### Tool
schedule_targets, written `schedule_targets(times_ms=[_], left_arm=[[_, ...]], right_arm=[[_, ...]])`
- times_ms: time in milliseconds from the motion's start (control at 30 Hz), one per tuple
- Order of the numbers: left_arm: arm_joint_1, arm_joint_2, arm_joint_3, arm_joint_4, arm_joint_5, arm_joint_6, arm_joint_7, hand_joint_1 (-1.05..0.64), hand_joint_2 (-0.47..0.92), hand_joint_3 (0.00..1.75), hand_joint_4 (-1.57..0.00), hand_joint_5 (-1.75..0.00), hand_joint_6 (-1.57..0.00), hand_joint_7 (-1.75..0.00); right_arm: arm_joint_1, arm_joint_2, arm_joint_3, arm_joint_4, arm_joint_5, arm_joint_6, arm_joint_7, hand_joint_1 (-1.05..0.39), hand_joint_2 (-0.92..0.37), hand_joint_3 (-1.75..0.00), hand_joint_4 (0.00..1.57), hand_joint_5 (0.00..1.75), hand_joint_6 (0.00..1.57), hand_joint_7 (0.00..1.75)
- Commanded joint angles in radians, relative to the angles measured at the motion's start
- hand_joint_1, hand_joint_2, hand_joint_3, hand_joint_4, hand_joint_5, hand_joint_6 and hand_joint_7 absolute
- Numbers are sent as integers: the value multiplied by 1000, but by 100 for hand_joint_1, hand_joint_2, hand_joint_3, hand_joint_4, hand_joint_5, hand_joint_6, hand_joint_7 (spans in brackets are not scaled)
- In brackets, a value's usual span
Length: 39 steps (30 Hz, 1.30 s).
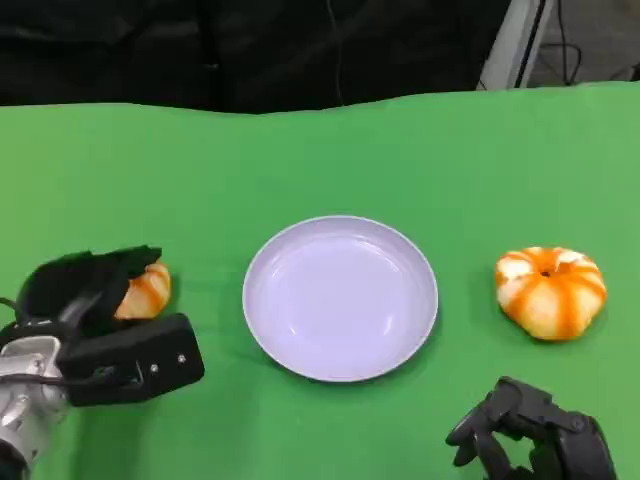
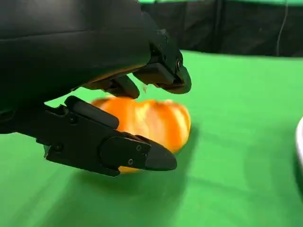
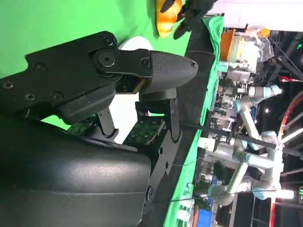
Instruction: Grasp the bread from the table and place it into the plate.
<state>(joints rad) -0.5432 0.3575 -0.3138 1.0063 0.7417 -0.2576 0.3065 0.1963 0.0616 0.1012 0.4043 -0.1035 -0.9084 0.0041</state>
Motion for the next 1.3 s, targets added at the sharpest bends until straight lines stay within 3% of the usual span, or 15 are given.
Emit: schedule_targets(times_ms=[33,133,267,333,367,400,467,733,767,800,900,1300], left_arm=[[-51,-15,-35,100,-17,20,-10,-59,92,28,-38,-17,-44,0],[-78,-35,-62,178,-18,51,-30,-59,92,28,-38,-16,-44,0],[-84,-37,-76,216,-30,22,17,-31,92,25,-56,-20,-62,-7],[-77,-31,-77,223,-40,-35,79,-28,92,25,-59,-20,-64,-7],[-72,-27,-76,226,-45,-75,123,-19,86,37,-76,-88,-84,-48],[-69,-24,-78,230,-49,-104,154,-13,73,60,-82,-139,-90,-87],[-71,-22,-84,242,-54,-126,179,-10,65,76,-86,-167,-92,-109],[-78,-22,-95,261,-59,-141,194,-9,61,83,-86,-175,-93,-115],[-79,-11,-73,229,-80,-190,223,-9,61,83,-86,-175,-93,-116],[-80,-2,-57,205,-96,-228,245,-9,50,99,-88,-175,-84,-140],[-81,13,-39,172,-116,-287,278,-8,38,119,-90,-175,-77,-159],[-74,29,-39,140,-116,-323,304,-7,32,124,-90,-175,-77,-159]], right_arm=[[11,-10,-3,-19,17,13,6,-70,-85,-52,89,149,93,116],[11,-11,-6,-14,12,4,4,-70,-86,-52,88,148,93,115],[20,-10,-3,-25,20,15,11,-70,-86,-51,89,148,94,115],[21,-10,-3,-27,20,14,12,-70,-86,-51,89,148,94,115],[22,-9,-3,-27,20,12,13,-69,-86,-51,89,148,94,115],[22,-9,-3,-27,19,11,13,-69,-86,-51,89,148,93,114],[23,-9,-3,-28,19,11,13,-69,-86,-51,89,147,93,114],[23,-9,-3,-29,19,12,14,-69,-86,-52,89,146,94,114],[20,-8,-2,-24,23,10,16,-69,-86,-52,89,146,94,114],[18,-8,-2,-20,25,10,18,-68,-85,-52,89,146,93,113],[17,-7,-2,-20,28,16,18,-68,-85,-51,89,147,94,113],[17,-7,-4,-19,19,11,13,-67,-86,-50,88,147,93,113]])
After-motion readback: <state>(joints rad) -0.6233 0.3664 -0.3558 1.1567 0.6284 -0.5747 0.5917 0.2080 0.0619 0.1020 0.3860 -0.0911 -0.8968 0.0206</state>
